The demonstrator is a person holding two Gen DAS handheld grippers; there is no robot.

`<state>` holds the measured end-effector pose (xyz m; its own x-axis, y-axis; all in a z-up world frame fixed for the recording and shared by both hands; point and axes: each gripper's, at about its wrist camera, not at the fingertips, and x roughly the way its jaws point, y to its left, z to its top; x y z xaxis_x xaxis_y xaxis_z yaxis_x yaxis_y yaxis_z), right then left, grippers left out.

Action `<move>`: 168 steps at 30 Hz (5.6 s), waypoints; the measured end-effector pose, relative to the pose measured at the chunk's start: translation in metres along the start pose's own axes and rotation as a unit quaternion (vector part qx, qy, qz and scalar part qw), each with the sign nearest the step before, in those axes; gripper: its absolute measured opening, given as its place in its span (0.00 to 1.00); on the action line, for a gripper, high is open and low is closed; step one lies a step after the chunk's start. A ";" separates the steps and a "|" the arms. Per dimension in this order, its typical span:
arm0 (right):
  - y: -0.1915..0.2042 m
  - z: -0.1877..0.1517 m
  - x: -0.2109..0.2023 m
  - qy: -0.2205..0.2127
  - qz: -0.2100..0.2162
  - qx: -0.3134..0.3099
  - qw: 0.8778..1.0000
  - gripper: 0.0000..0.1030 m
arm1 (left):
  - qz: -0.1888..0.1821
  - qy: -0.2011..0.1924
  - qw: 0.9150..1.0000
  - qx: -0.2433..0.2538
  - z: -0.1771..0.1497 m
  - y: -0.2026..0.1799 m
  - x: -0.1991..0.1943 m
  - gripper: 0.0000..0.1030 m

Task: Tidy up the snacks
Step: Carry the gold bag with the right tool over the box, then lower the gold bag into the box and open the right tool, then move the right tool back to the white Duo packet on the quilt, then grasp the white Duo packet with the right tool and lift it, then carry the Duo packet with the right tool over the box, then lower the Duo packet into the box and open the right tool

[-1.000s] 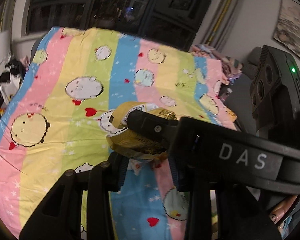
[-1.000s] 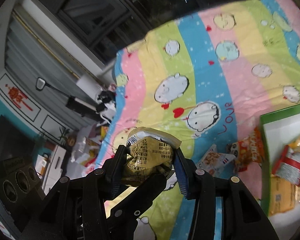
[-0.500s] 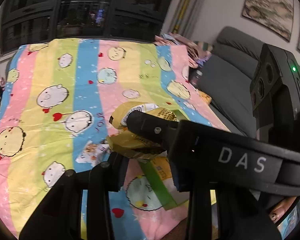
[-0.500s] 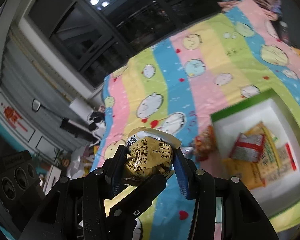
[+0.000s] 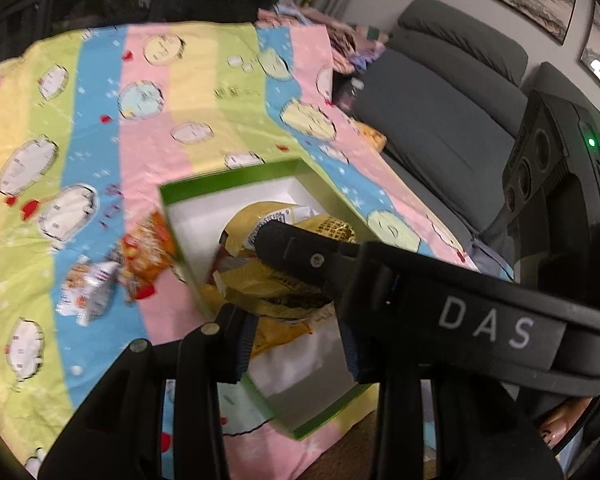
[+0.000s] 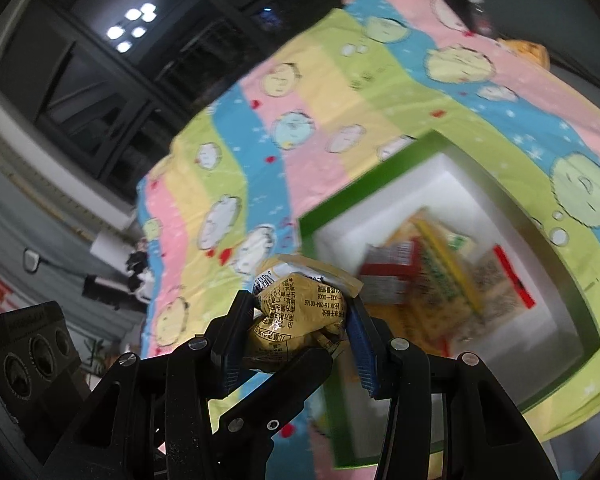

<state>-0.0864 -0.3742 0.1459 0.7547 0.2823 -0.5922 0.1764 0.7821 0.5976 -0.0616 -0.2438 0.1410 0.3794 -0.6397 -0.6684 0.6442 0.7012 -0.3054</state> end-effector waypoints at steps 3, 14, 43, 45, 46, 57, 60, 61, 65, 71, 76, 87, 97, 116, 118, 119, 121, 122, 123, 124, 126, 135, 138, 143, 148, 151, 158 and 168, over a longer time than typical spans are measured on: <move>-0.016 0.000 0.007 0.005 -0.018 0.016 1.000 0.47 | -0.015 0.025 1.000 -0.007 -0.001 0.001 0.022 0.36; -0.050 -0.006 0.030 0.030 -0.063 0.041 0.997 0.47 | -0.022 0.078 0.997 -0.015 -0.009 0.008 0.067 0.39; 0.011 0.004 0.022 -0.015 -0.163 -0.036 0.986 0.79 | 0.062 -0.043 0.995 -0.069 0.005 0.105 -0.044 0.86; 0.026 0.005 0.025 -0.016 -0.148 -0.049 0.988 0.81 | 0.075 -0.053 0.991 -0.099 0.002 0.128 -0.055 0.88; 0.035 0.005 0.029 -0.015 -0.140 -0.055 0.989 0.81 | 0.082 -0.056 0.988 -0.117 0.001 0.142 -0.059 0.88; 0.116 0.002 0.127 0.097 -0.030 -0.120 0.988 0.82 | 0.111 -0.036 0.962 -0.246 -0.029 0.238 -0.042 0.88; 0.126 -0.004 0.160 0.135 -0.026 -0.134 0.981 0.82 | 0.083 -0.013 0.963 -0.254 -0.035 0.241 -0.022 0.88; 0.127 -0.005 0.176 0.156 -0.029 -0.137 0.978 0.81 | 0.074 -0.006 0.965 -0.252 -0.036 0.239 -0.016 0.87; 0.123 -0.009 0.210 0.196 -0.053 -0.153 0.967 0.62 | 0.057 0.012 0.966 -0.252 -0.040 0.233 0.006 0.85; 0.112 -0.010 0.225 0.221 -0.059 -0.167 0.959 0.51 | 0.025 0.023 0.963 -0.267 -0.042 0.233 0.020 0.71; 0.111 -0.013 0.222 0.237 -0.059 -0.175 0.954 0.51 | 0.029 0.028 0.965 -0.261 -0.045 0.232 0.018 0.62; 0.106 -0.038 0.205 0.264 -0.021 -0.144 0.953 0.51 | 0.054 0.040 0.967 -0.247 -0.058 0.226 -0.002 0.61; 0.129 -0.057 0.179 0.246 -0.016 -0.171 0.954 0.51 | 0.080 0.042 0.969 -0.229 -0.071 0.224 -0.034 0.62; 0.101 -0.086 0.217 0.300 -0.005 -0.150 0.942 0.49 | 0.026 0.074 0.970 -0.230 -0.083 0.203 -0.005 0.44; 0.097 -0.085 0.210 0.291 0.004 -0.144 0.946 0.47 | 0.036 0.066 0.975 -0.211 -0.080 0.196 -0.010 0.40; 0.096 -0.084 0.205 0.286 0.011 -0.139 0.948 0.47 | 0.042 0.060 0.977 -0.200 -0.077 0.190 -0.015 0.40; 0.096 -0.080 0.193 0.269 0.026 -0.134 0.953 0.46 | 0.049 0.049 0.981 -0.182 -0.073 0.182 -0.022 0.39; 0.098 -0.077 0.184 0.255 0.032 -0.135 0.957 0.46 | 0.053 0.039 0.983 -0.171 -0.069 0.175 -0.028 0.38; 0.100 -0.074 0.177 0.244 0.036 -0.136 0.960 0.46 | 0.055 0.031 0.985 -0.161 -0.066 0.170 -0.032 0.38; 0.102 -0.071 0.167 0.230 0.040 -0.139 0.962 0.46 | 0.057 0.018 0.987 -0.147 -0.060 0.161 -0.039 0.38; 0.106 -0.061 0.146 0.199 0.047 -0.144 0.968 0.46 | 0.059 0.001 0.991 -0.124 -0.051 0.147 -0.048 0.38; 0.080 -0.002 0.049 0.043 0.034 -0.133 0.990 0.46 | 0.026 -0.062 0.998 -0.003 0.007 0.066 -0.045 0.36; 0.055 0.019 0.031 0.007 0.017 -0.110 0.994 0.46 | 0.007 -0.062 0.998 0.028 0.026 0.044 -0.024 0.35; 0.007 0.038 0.020 -0.025 -0.018 -0.061 0.998 0.46 | -0.032 -0.038 0.997 0.065 0.041 0.017 0.023 0.35; -0.028 0.047 0.025 -0.029 -0.056 -0.019 0.998 0.46 | -0.063 -0.003 0.996 0.070 0.047 0.008 0.066 0.33; -0.050 0.048 0.034 -0.017 -0.070 0.011 0.997 0.46 | -0.068 0.021 0.995 0.067 0.046 0.005 0.086 0.33; -0.071 0.045 0.048 0.007 -0.105 0.037 0.994 0.46 | -0.054 0.060 0.996 0.045 0.040 0.005 0.112 0.33; -0.075 0.041 0.046 0.006 -0.123 0.043 0.991 0.46 | -0.040 0.071 0.997 0.015 0.034 0.009 0.115 0.47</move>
<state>-0.0388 -0.4424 0.0957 0.6738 0.0956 -0.7327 0.4083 0.7782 0.4771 0.0105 -0.3220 0.0844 0.2292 -0.6414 -0.7322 0.6895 0.6379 -0.3430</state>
